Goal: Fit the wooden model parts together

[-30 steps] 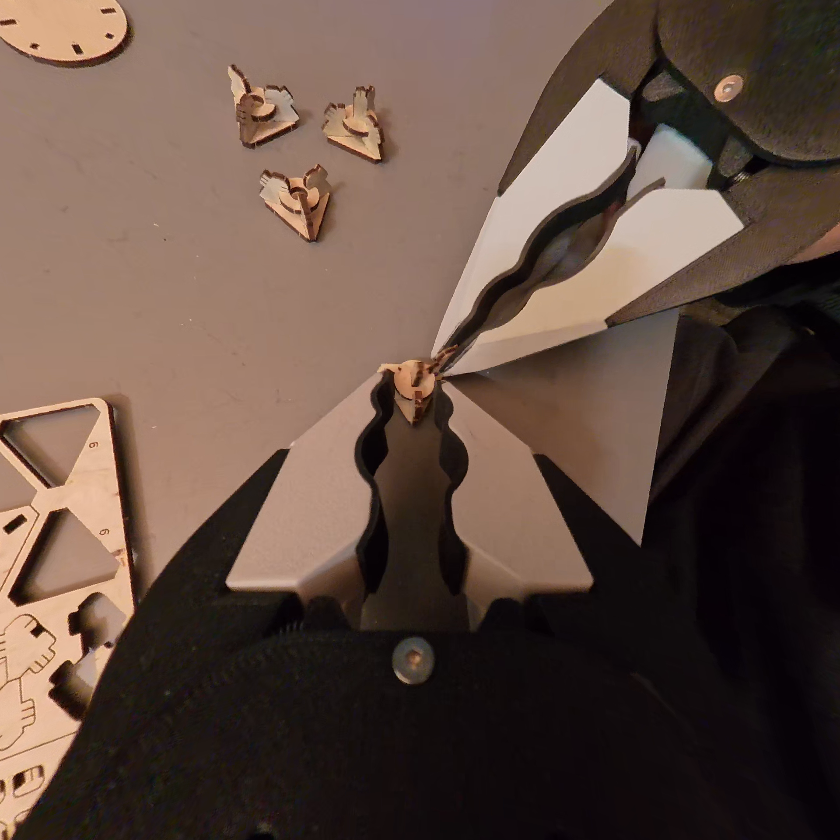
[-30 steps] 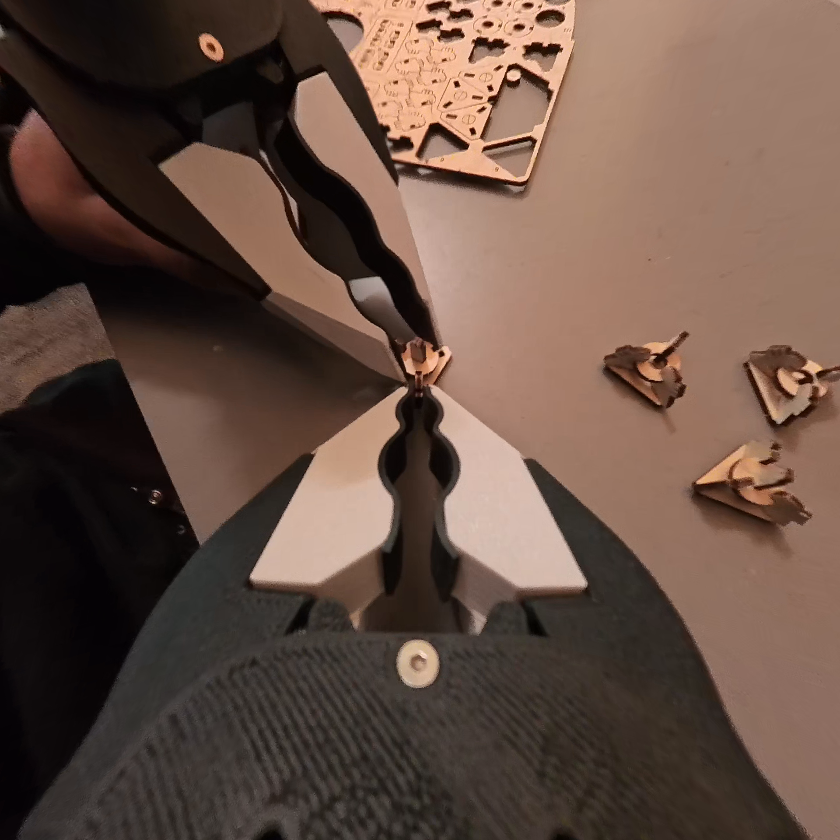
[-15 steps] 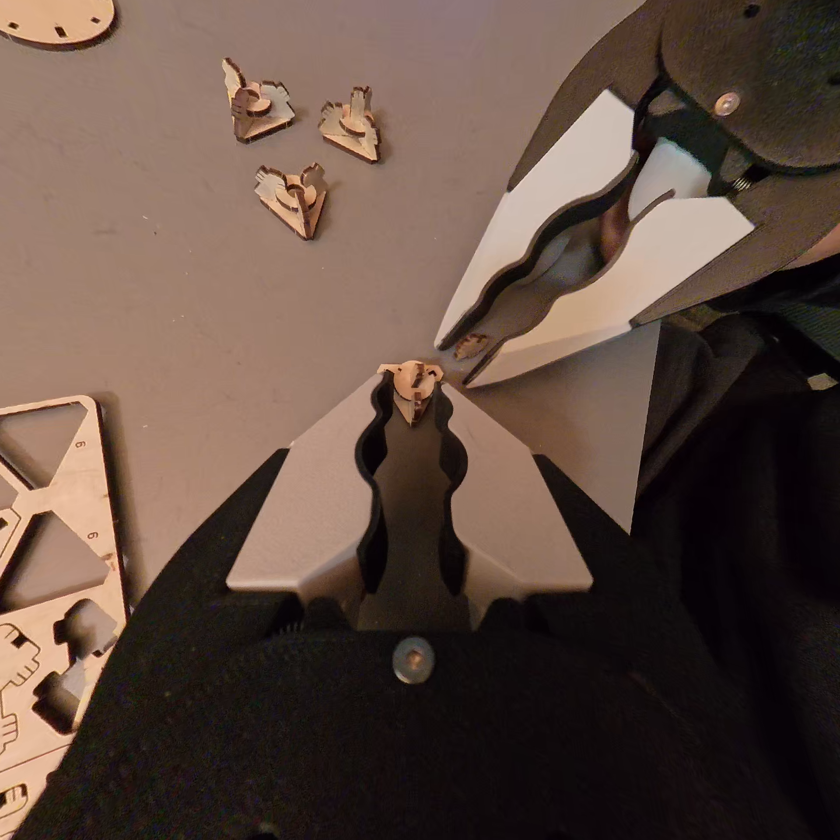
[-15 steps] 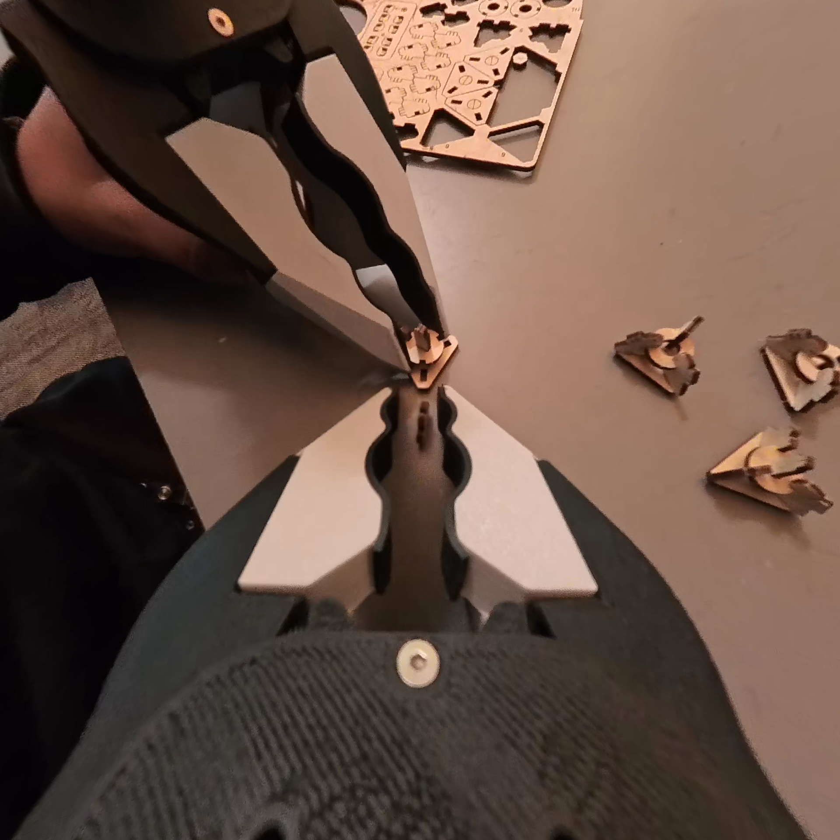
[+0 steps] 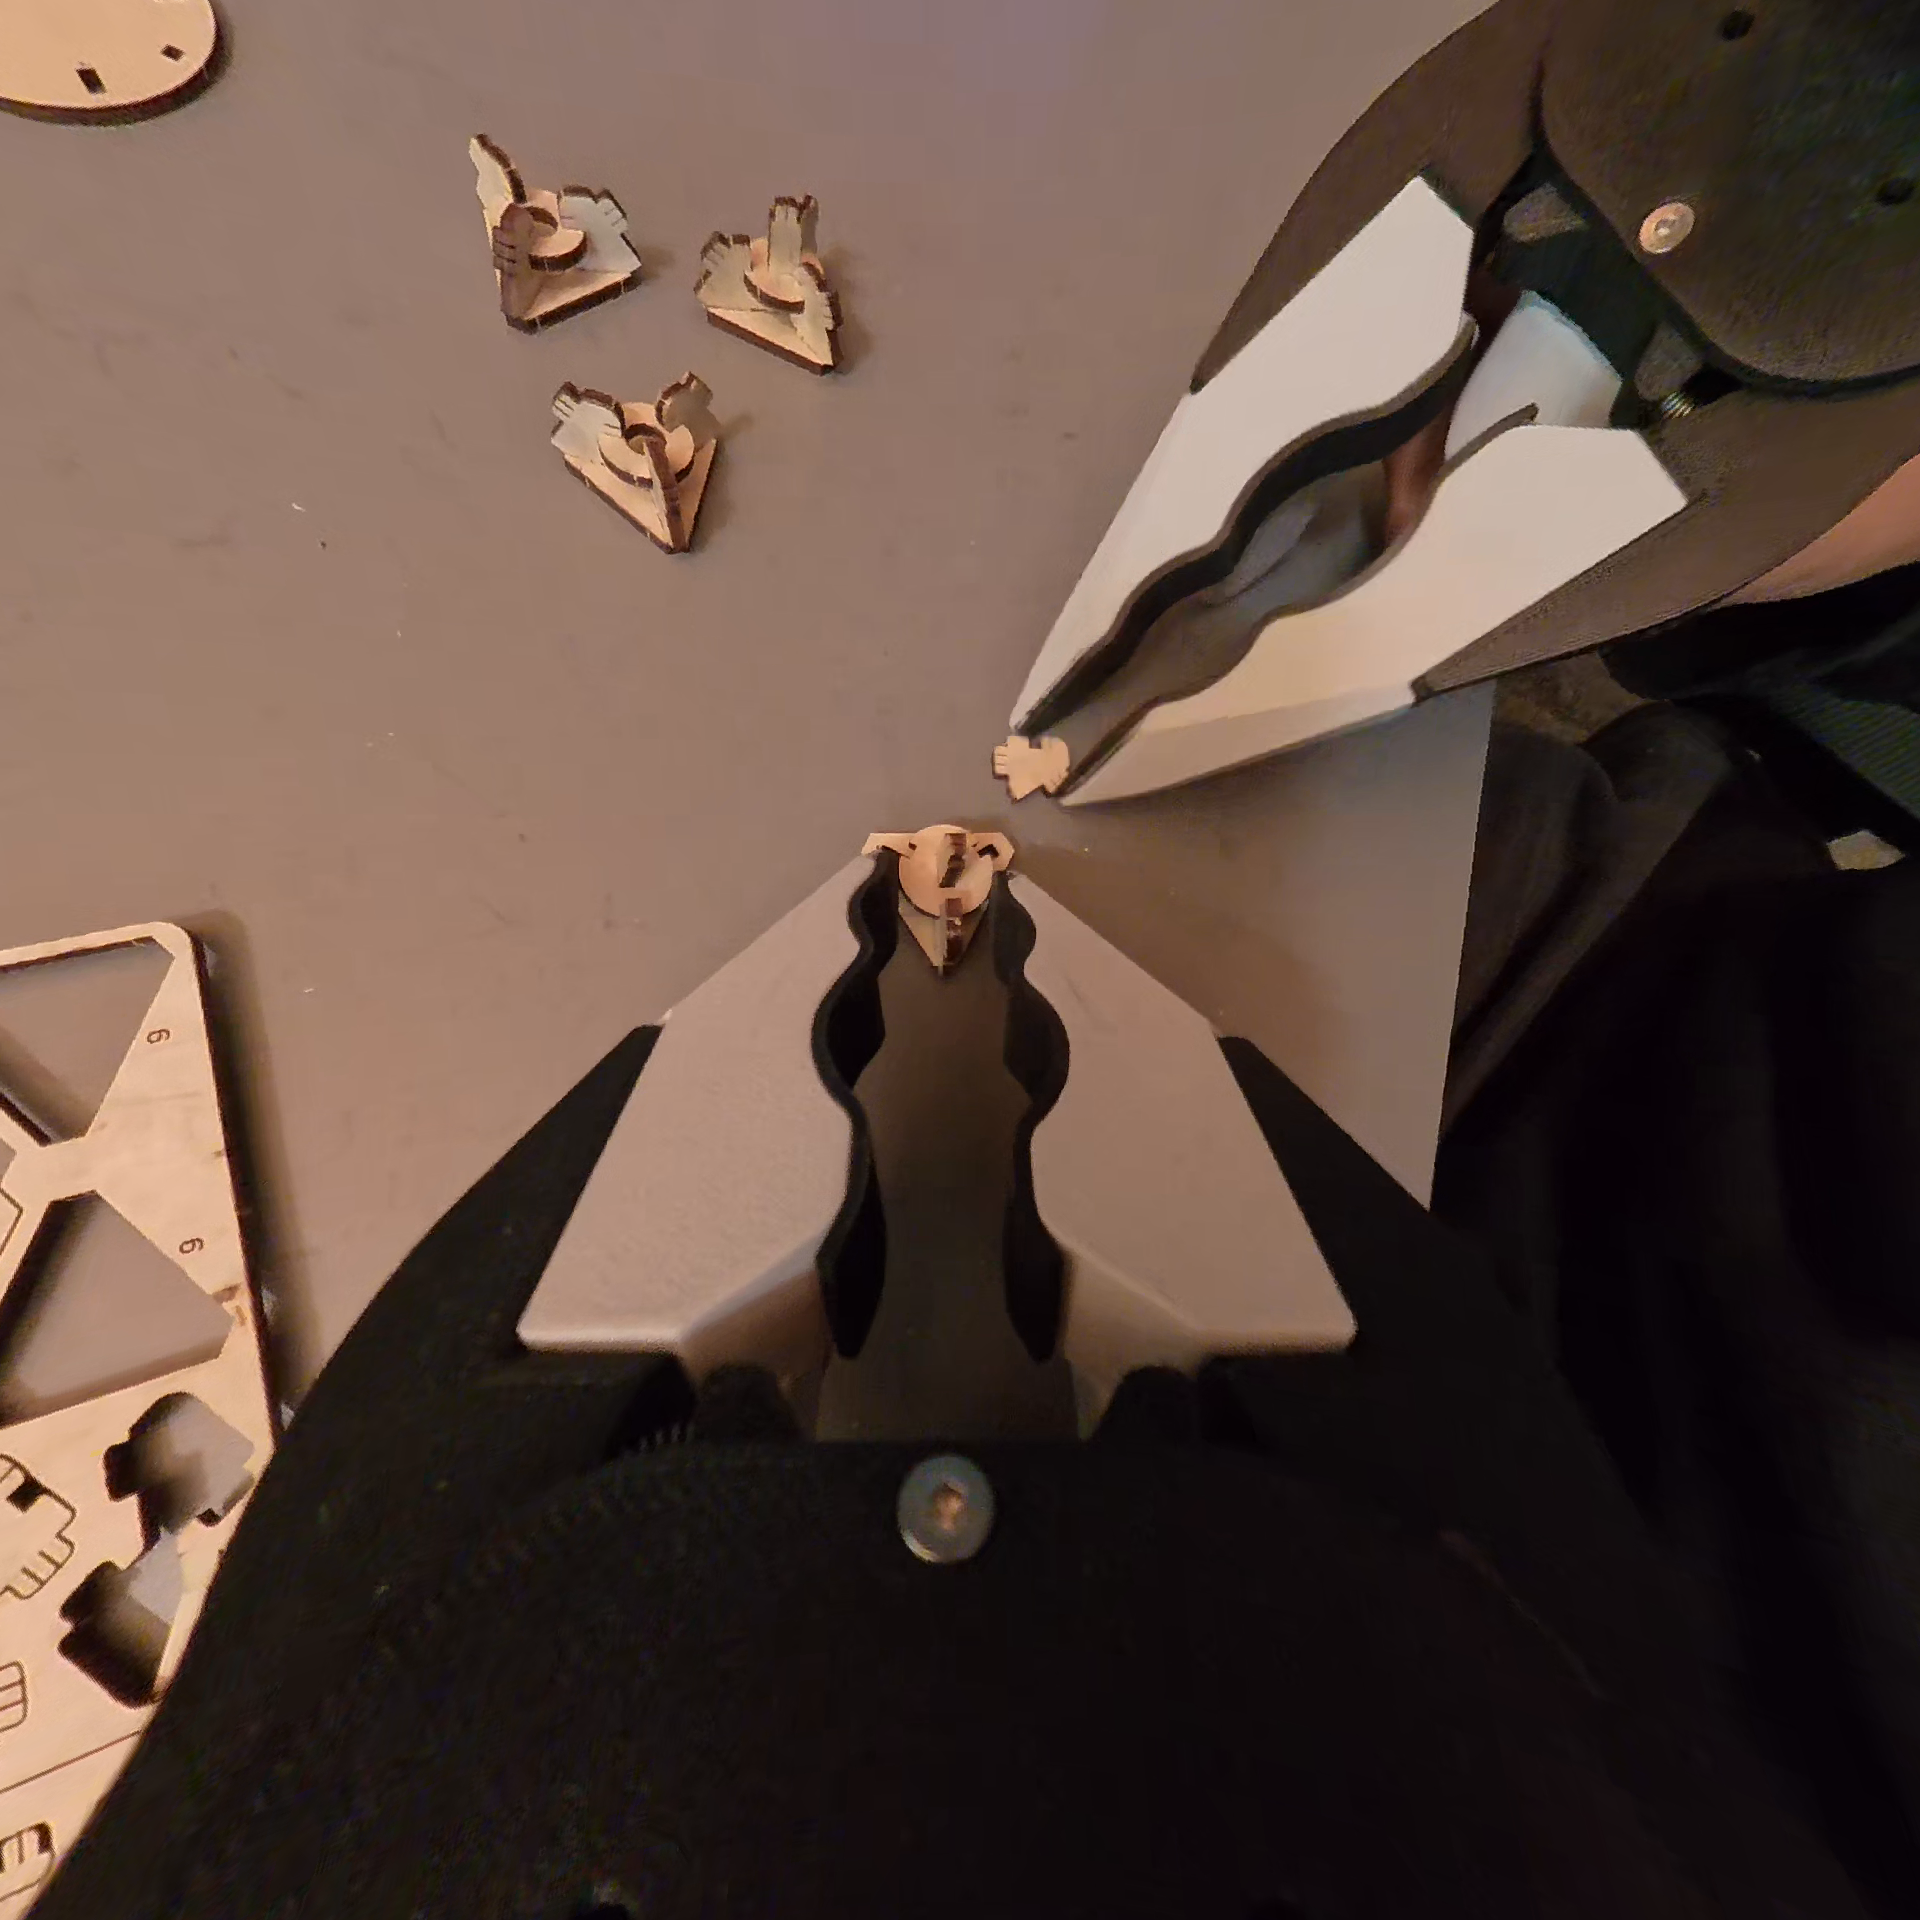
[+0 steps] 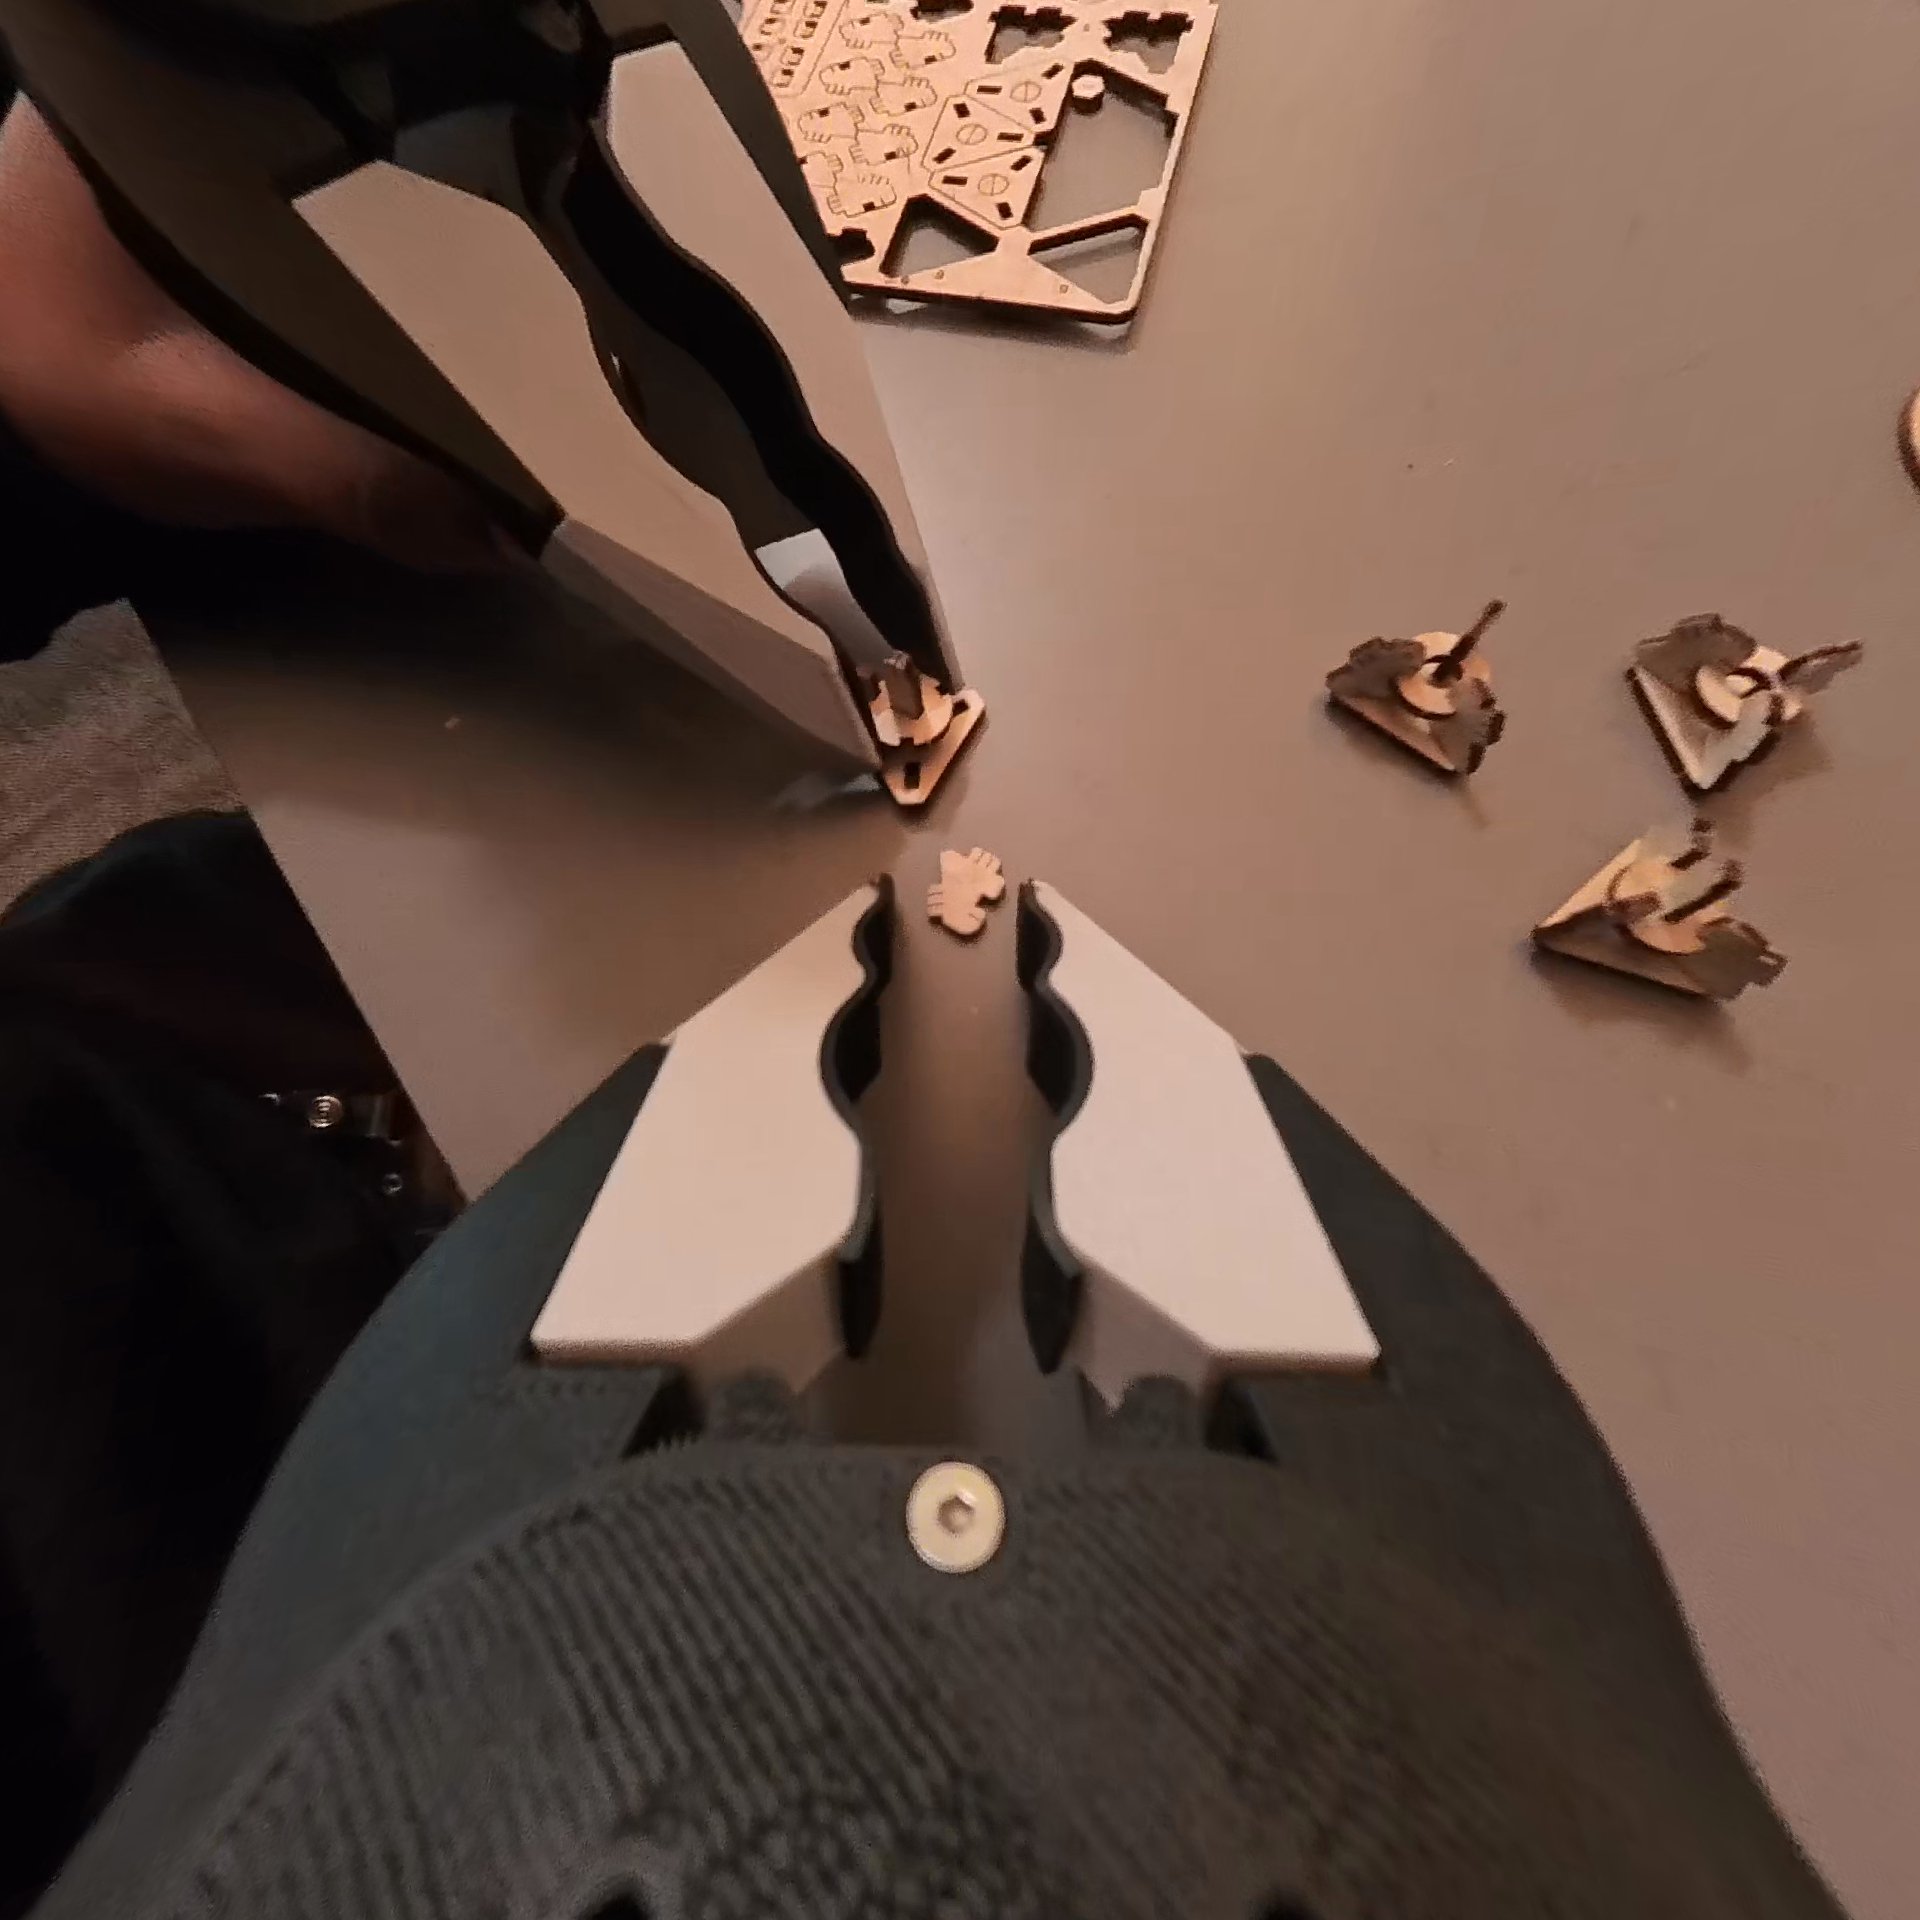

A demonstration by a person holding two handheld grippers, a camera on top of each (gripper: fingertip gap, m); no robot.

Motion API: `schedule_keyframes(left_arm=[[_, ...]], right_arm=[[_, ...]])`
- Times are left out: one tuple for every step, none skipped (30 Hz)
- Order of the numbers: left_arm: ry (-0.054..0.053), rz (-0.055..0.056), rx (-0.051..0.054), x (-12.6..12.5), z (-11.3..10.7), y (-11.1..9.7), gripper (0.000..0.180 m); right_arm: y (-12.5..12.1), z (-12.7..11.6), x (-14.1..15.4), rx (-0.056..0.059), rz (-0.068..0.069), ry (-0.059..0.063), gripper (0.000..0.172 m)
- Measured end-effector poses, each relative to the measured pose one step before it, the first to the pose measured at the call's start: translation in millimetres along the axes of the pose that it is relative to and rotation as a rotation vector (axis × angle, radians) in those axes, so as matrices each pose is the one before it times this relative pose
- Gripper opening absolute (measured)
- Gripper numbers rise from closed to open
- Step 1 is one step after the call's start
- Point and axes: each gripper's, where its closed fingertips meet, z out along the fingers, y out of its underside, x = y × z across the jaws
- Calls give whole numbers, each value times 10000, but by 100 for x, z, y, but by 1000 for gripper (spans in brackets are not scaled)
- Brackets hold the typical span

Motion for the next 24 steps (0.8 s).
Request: schedule_keyframes(left_arm=[[31,57,-17,90,18,13,17],[-7,63,-9,49,7,8,17],[3,77,-16,76,22,20,18],[11,88,-9,91,4,5,19],[29,74,3,99,-13,-11,21],[91,71,15,152,-10,-21,24],[87,45,34,137,-37,-48,28],[-61,8,94,-97,-77,-131,37],[-136,29,182,-221,-167,-264,48],[-33,119,296,-21,-260,-414,52],[-29,149,395,4,-362,-545,54],[-59,167,455,-13,-395,-648,58],[24,202,470,138,-406,-677,59],[84,159,439,238,-380,-663,58],[205,105,429,376,-329,-643,57],[432,46,417,679,-250,-596,53],[472,-76,333,653,-182,-475,46],[404,-184,258,482,-114,-364,43],[447,-228,194,449,-49,-207,38],[477,-324,81,409,37,1,32],[462,-446,-6,296,89,94,31],[569,-435,48,451,77,-48,32],[534,-372,158,468,9,-214,31],[295,-285,217,198,-57,-251,29]], right_arm=[[15,61,190,-53,-185,202,14],[11,21,33,-41,-218,96,12],[-7,15,-27,-38,-102,33,11],[-8,-10,-40,-30,-14,-16,11],[9,-14,-53,4,17,-31,10],[-25,-35,-27,56,22,-1,10],[-124,-95,-27,148,15,12,10],[-211,-184,-1,181,-26,35,10],[-364,-256,-19,271,-86,36,10],[-448,-301,1,331,-98,60,10],[-393,-301,93,304,-71,116,10],[-356,-282,35,285,-70,70,10],[-375,-281,-34,299,-100,32,10],[-436,-297,-58,337,-152,30,10],[-522,-313,-130,390,-224,7,10],[-582,-316,-202,433,-308,-26,10],[-631,-310,-209,476,-405,2,10],[-654,-301,-121,497,-498,83,10],[-586,-252,-66,476,-571,132,10],[-493,-205,-24,427,-620,164,10],[-371,-145,-20,363,-651,181,10],[-270,-80,-17,307,-640,193,10],[-202,-10,-121,245,-600,141,10],[-32,80,-181,73,-474,99,10]])
